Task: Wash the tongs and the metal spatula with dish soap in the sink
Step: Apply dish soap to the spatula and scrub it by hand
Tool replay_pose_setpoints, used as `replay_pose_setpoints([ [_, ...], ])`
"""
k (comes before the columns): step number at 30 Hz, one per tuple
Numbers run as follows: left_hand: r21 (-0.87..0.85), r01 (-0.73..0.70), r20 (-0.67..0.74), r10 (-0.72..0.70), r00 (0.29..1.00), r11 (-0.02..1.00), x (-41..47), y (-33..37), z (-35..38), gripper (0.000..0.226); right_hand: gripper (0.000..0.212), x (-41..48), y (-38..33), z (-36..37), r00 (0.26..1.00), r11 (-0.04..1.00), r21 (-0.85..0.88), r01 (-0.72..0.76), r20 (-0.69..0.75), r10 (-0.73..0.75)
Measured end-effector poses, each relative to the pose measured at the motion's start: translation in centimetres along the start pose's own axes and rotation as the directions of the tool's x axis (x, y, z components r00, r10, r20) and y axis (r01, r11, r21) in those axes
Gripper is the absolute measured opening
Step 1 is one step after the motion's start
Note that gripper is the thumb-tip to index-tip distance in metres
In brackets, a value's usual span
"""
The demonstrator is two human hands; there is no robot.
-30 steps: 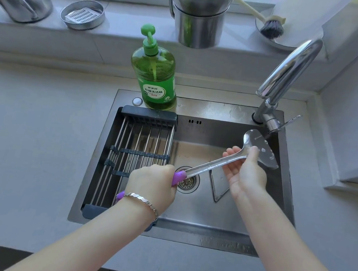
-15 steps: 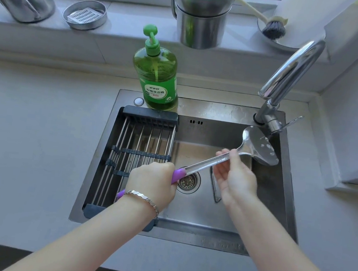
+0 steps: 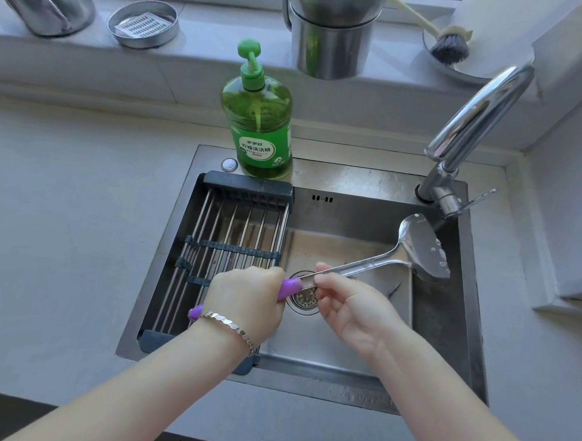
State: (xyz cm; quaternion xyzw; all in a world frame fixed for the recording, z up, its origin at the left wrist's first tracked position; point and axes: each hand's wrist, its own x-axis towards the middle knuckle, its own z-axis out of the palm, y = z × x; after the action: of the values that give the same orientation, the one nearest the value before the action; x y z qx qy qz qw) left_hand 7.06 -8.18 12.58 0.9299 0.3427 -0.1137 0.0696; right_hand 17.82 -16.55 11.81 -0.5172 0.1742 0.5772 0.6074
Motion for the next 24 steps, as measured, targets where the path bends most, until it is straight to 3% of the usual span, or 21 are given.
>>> replay_pose_setpoints([
  [4,0.008,-0.008,0.003,0.008,1.0,1.0,-0.1,0.3,0.1,0.024,0.019,-0.1,1.2,0.2,0.992,0.996,-0.07,-0.051,0.111,0.058],
  [7,-0.077,0.006,0.015,-0.005,1.0,0.997,-0.1,0.1,0.3,0.024,0.017,0.3,1.1,-0.5,0.991,0.991,-0.119,0.065,0.126,-0.05],
  [10,-0.335,0.098,0.192,-0.034,0.981,0.937,-0.1,0.1,0.8,0.024,0.016,0.9,0.7,-0.8,0.987,0.98,-0.14,0.139,0.102,-0.126],
  [13,-0.536,0.221,0.412,0.023,0.911,0.815,-0.1,0.3,1.3,0.029,0.021,1.3,0.2,-0.7,0.989,0.956,-0.26,0.137,0.09,-0.117],
  [15,-0.676,0.365,0.499,0.034,0.866,0.64,0.4,0.4,0.8,0.035,0.021,1.5,-0.6,-0.6,0.99,0.927,-0.359,0.11,0.117,-0.073],
  [18,-0.788,0.602,0.609,0.013,0.793,0.132,2.7,0.1,-0.3,0.041,0.018,1.7,-2.0,-0.5,0.977,0.834,-0.544,0.097,0.21,0.024],
  [19,-0.777,0.628,0.628,0.012,0.778,-0.043,3.6,-0.2,-0.8,0.044,0.017,1.9,-2.5,-0.3,0.967,0.796,-0.594,0.117,0.251,0.045],
  [21,-0.755,0.594,0.607,0.048,0.793,-0.278,5.3,-0.9,-1.6,0.046,0.016,2.3,-3.3,0.4,0.942,0.746,-0.647,0.158,0.324,0.082],
  [24,-0.694,0.528,0.578,0.059,0.814,-0.49,7.3,-1.6,-2.2,0.043,0.016,2.7,-4.7,1.5,0.914,0.647,-0.738,0.192,0.375,0.156],
])
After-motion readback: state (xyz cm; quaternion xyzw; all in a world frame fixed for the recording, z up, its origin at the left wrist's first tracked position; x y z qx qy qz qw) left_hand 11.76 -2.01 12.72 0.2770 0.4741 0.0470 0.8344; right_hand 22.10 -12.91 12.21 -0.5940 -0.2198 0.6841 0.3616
